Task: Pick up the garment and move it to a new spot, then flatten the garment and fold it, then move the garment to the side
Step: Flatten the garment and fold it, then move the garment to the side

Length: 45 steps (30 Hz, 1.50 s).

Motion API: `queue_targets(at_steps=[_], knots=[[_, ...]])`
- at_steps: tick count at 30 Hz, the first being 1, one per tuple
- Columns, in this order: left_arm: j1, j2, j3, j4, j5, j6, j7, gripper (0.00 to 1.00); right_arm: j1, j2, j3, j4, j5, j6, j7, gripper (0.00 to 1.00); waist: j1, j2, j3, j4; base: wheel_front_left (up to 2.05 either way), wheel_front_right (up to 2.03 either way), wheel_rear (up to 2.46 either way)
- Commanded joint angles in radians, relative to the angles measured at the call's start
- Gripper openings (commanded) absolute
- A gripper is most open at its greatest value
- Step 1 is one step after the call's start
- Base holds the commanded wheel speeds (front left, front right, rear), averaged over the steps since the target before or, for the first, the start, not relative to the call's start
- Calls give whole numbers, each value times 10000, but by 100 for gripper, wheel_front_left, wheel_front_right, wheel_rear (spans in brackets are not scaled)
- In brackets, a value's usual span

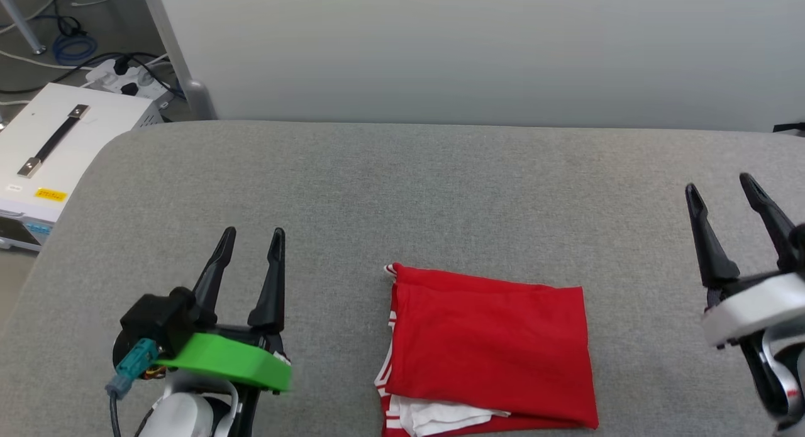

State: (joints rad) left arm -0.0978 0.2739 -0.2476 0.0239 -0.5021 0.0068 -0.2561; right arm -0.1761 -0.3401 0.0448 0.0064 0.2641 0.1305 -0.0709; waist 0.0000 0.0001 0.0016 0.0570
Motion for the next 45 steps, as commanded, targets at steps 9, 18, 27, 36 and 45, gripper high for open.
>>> queue_targets(at_steps=[9, 18, 27, 36, 45], knots=[[948, -1003, 866, -67, 1256, -1042, -57, 100, 2459, 1722, -952, -1449, -715, 2, -972, 100, 0, -1, 155, -105, 0, 0, 0], [1091, -1436, 977, 549, 1708, -1322, -57, 100, 2980, 2478, -1084, -1190, -1079, 2, -1195, 100, 0, -1, 139, -89, 0, 0, 0], [988, -1507, 1090, 945, 1916, -1366, -57, 100, 2906, 2450, -1107, -758, -1189, 2, -1162, 100, 0, -1, 177, -8, 0, 0, 0], [621, -1392, 987, 967, 1833, -1373, -57, 100, 2301, 1195, -35, -1448, 51, 2, 4393, 100, 0, -1, 1026, 240, 0, 0, 0], [68, -1401, 773, 964, 1789, -1374, -57, 100, 988, 1430, 123, -1182, 924, 2, 9159, 100, 0, -1, 1785, 679, 0, 0, 0]])
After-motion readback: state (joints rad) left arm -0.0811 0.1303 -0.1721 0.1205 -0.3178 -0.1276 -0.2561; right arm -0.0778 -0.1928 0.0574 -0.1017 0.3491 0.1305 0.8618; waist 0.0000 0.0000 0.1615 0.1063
